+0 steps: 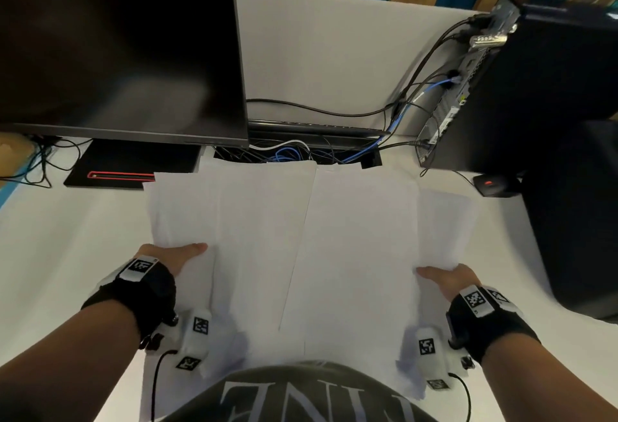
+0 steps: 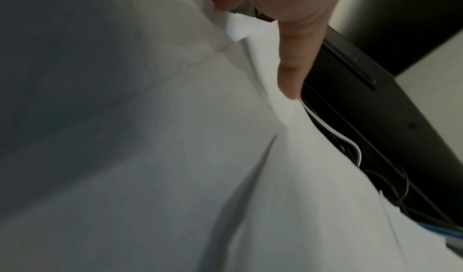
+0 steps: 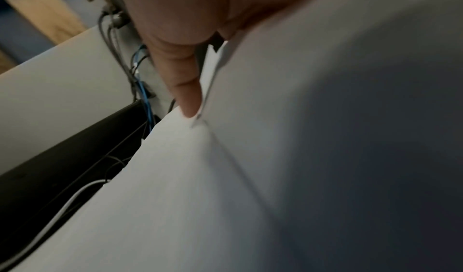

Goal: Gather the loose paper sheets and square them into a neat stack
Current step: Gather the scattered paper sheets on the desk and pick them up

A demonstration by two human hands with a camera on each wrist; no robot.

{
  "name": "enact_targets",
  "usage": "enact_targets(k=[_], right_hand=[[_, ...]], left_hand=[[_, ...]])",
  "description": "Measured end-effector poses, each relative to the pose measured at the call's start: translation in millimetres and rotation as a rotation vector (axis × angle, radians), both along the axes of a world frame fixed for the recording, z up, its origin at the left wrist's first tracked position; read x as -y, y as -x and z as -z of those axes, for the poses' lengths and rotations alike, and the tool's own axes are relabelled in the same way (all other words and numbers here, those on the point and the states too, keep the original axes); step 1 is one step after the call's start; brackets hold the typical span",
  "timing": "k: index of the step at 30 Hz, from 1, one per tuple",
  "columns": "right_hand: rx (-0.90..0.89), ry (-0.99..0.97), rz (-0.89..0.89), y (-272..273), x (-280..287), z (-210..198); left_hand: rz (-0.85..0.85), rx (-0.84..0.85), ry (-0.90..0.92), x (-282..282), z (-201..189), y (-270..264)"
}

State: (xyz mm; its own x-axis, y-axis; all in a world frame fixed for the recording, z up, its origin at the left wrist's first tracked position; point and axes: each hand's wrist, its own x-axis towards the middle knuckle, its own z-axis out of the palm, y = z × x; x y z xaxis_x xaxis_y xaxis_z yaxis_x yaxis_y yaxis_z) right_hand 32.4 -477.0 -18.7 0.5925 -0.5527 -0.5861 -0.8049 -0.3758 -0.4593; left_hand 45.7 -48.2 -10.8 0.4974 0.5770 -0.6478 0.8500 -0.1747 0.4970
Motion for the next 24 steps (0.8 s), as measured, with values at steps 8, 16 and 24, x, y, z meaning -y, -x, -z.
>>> enact_targets(k=[8,16,24], right_hand=[[-0.049,-0.122,-0.091,10.1,-19.6,-0.7],[0.004,-0.034,-0.097,15.0,-32.3,-5.6],[0.131,0.279,-0.096,33.7,1.5,-58.3]], left_hand=[[0.055,0.058,0.116,-3.0,11.9,4.6],[0.195,0.134,0.059,6.0,37.0,10.8],[0.224,0.206,0.129,-0.3,40.6,17.6]])
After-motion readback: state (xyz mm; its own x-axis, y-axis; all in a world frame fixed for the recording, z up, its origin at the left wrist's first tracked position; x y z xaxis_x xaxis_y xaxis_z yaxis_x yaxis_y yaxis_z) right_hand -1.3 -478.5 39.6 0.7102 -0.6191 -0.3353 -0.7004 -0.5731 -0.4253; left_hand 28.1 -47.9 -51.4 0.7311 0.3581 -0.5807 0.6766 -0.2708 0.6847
